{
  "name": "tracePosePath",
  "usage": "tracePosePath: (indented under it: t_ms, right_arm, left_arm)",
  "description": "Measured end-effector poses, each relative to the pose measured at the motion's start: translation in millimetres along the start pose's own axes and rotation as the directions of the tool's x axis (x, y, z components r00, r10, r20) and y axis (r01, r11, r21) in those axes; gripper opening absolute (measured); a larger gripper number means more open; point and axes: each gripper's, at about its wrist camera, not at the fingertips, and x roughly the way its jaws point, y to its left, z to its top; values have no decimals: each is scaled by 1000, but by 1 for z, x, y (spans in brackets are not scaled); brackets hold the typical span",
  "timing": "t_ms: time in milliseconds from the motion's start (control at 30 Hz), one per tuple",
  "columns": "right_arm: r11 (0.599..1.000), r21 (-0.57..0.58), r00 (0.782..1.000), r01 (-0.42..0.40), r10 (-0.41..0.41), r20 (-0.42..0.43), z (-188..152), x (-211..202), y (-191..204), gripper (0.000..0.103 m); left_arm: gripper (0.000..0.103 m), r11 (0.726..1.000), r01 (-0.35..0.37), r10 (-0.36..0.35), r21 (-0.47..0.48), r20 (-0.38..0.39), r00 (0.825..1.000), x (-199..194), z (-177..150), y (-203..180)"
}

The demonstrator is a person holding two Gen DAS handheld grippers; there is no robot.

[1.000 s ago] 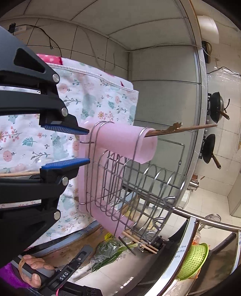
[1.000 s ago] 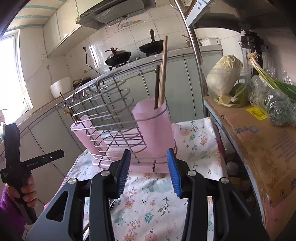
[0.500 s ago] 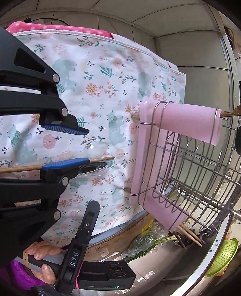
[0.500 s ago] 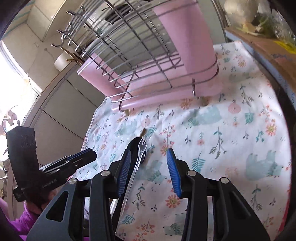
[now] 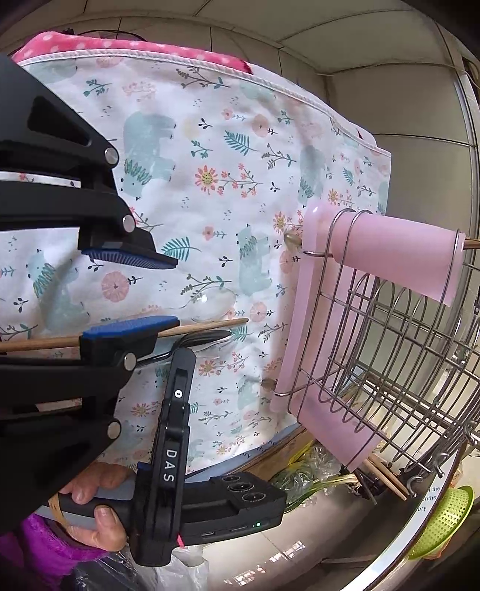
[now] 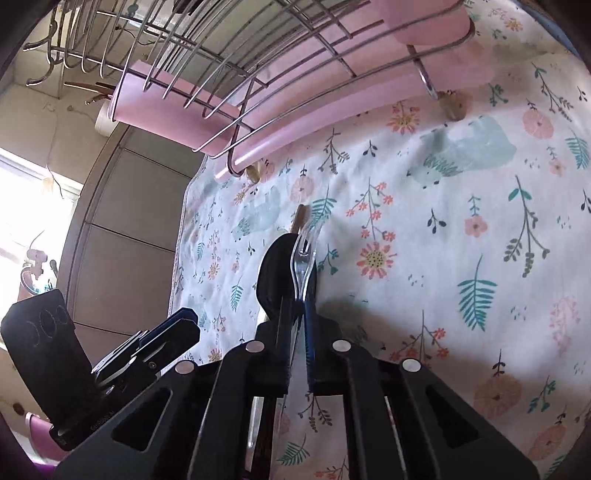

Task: Organize utensils
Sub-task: 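Grasp the clear plastic spoon with the left tool while the right tool grasps the clear plastic fork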

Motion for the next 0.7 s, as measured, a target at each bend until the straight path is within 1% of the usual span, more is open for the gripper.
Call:
tracePosePath:
  t_ms: [67, 233, 400, 433, 500, 533, 600, 700]
  right_arm:
    - [1000, -8, 999, 18, -18, 30, -1, -8, 0, 3]
    - [996, -15, 990, 90, -88, 112, 0, -36, -7, 3]
    - [990, -18, 979, 142, -138, 149, -2, -54, -15, 3]
    - [987, -23, 977, 156, -151, 151, -2, -55, -16, 3]
    - [986, -25, 975, 167, -162, 151, -4, -57, -19, 3]
    - [986, -24, 976, 168, -162, 148, -5, -58, -21, 3]
    - [984, -25, 975, 176, -170, 140, -6, -56, -23, 3]
    - [981, -29, 974, 189, -184, 130, -8, -53, -24, 3]
  left_arm:
    - [25, 1000, 14, -14, -10, -18, 1000, 5, 1, 1]
    - [25, 997, 65, -69, -44, -79, 994, 21, 6, 1]
    - [24, 995, 68, -79, -74, -157, 984, 44, 12, 3]
    - [21, 995, 64, -77, -79, -175, 982, 50, 13, 3]
    - [20, 994, 62, -79, -89, -194, 978, 58, 15, 3]
    - [19, 995, 62, -77, -83, -192, 978, 59, 16, 2]
    - [8, 995, 71, -83, -68, -194, 978, 60, 17, -2]
    - [4, 997, 61, -67, -44, -168, 984, 53, 17, -6]
